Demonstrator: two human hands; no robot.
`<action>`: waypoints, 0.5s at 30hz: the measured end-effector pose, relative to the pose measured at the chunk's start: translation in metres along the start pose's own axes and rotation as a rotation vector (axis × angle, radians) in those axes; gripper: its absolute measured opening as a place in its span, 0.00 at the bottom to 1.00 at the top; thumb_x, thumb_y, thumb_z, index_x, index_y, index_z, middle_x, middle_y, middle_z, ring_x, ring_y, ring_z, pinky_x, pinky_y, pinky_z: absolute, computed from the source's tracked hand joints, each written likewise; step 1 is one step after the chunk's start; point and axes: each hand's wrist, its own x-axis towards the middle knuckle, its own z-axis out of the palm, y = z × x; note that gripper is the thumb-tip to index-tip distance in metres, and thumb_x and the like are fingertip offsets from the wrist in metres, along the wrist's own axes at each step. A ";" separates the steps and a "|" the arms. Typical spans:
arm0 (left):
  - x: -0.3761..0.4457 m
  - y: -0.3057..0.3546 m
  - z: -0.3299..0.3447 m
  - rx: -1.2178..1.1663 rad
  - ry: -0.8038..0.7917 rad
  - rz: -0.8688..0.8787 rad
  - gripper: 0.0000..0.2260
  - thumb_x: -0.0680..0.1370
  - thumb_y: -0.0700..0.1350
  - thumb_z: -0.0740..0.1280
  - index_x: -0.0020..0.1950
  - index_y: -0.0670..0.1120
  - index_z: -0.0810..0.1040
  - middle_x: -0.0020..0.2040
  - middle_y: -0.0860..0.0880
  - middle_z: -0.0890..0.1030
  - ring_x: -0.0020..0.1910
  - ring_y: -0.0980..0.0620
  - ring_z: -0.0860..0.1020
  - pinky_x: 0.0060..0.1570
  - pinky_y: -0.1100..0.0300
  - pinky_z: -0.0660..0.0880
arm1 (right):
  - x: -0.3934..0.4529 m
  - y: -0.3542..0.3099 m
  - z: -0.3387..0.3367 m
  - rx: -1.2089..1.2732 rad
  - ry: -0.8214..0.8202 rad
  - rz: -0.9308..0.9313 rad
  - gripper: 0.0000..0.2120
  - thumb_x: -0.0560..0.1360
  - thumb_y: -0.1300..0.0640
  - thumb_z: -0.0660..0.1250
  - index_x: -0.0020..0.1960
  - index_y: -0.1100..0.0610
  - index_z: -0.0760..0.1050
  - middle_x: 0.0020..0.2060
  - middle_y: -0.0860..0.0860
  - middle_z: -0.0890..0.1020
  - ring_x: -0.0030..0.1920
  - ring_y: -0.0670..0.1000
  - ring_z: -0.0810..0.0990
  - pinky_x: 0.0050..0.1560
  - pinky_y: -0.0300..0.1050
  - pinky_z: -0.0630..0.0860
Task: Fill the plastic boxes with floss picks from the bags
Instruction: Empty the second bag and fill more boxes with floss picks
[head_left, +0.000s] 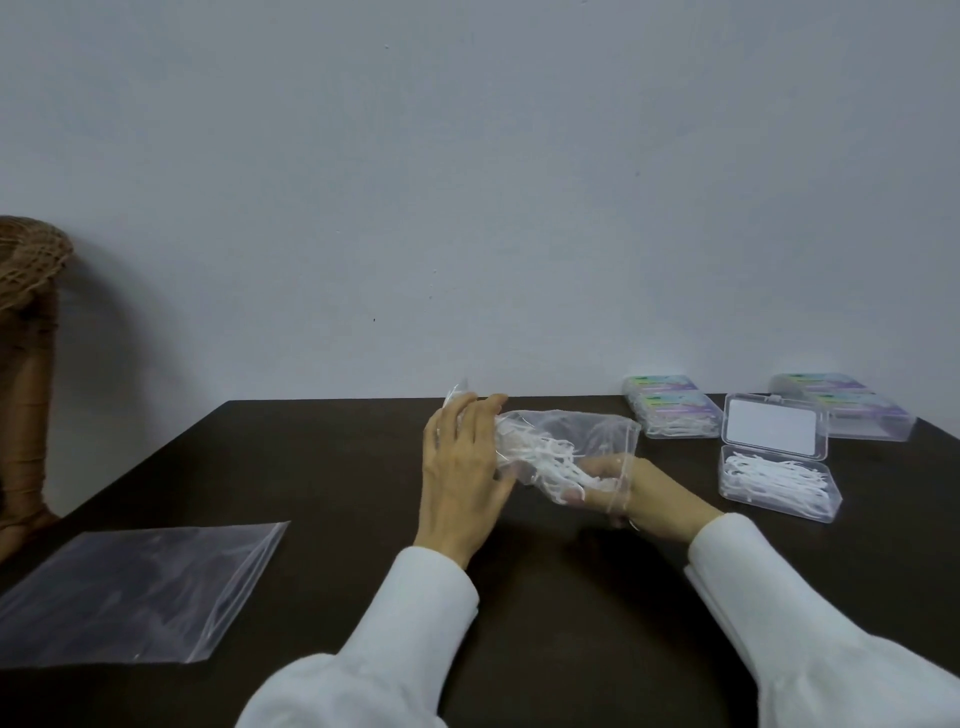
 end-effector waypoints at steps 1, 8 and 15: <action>0.000 -0.003 0.000 0.013 0.000 -0.019 0.30 0.64 0.47 0.78 0.63 0.43 0.73 0.57 0.46 0.78 0.63 0.50 0.66 0.63 0.51 0.66 | -0.002 -0.002 -0.001 0.025 0.023 0.001 0.05 0.74 0.52 0.68 0.46 0.53 0.78 0.39 0.50 0.80 0.32 0.44 0.76 0.34 0.35 0.71; 0.000 -0.021 -0.004 0.068 -0.036 -0.200 0.30 0.65 0.42 0.76 0.65 0.44 0.71 0.59 0.46 0.76 0.65 0.47 0.67 0.64 0.49 0.66 | -0.004 0.001 -0.014 0.002 0.155 -0.009 0.04 0.74 0.58 0.68 0.41 0.56 0.78 0.35 0.50 0.85 0.32 0.50 0.83 0.30 0.33 0.74; 0.003 -0.030 -0.011 0.042 -0.001 -0.418 0.29 0.68 0.42 0.75 0.67 0.44 0.69 0.64 0.46 0.73 0.68 0.46 0.65 0.66 0.50 0.63 | -0.005 0.009 -0.021 -0.093 0.283 0.070 0.05 0.73 0.58 0.70 0.40 0.58 0.79 0.28 0.47 0.82 0.26 0.44 0.80 0.28 0.29 0.71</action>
